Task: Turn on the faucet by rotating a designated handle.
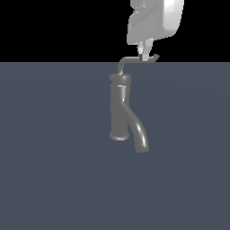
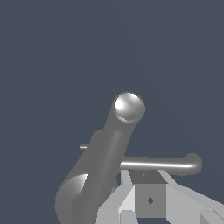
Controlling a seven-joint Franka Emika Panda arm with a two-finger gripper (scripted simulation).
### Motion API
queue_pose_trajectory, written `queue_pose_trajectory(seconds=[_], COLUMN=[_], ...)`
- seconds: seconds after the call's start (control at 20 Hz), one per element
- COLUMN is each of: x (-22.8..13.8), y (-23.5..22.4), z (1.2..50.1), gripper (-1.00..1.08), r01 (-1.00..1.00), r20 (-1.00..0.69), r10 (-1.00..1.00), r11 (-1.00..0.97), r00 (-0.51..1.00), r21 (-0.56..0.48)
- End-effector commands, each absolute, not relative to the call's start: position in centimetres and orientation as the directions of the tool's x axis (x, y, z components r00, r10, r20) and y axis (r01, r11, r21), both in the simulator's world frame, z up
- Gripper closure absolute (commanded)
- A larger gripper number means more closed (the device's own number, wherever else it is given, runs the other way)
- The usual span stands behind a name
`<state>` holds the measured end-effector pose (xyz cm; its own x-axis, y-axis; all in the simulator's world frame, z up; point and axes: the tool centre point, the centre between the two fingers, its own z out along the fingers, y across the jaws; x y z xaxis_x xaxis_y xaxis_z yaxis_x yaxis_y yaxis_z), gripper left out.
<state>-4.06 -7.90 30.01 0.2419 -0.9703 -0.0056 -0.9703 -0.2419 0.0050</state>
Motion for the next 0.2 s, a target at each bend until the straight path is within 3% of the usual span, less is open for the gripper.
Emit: queue_pose_trajectory(seconds=[0.0,0.15], x=[-3.57,-3.13], y=[-10.94,-11.44], z=[29.99,29.99], gripper=[1.08,1.08], r01=[-0.98,-0.981], r20=[0.0,0.0], r10=[-0.98,-0.981], r11=[-0.198,-0.195], r00=[0.198,0.195], r21=[0.0,0.0])
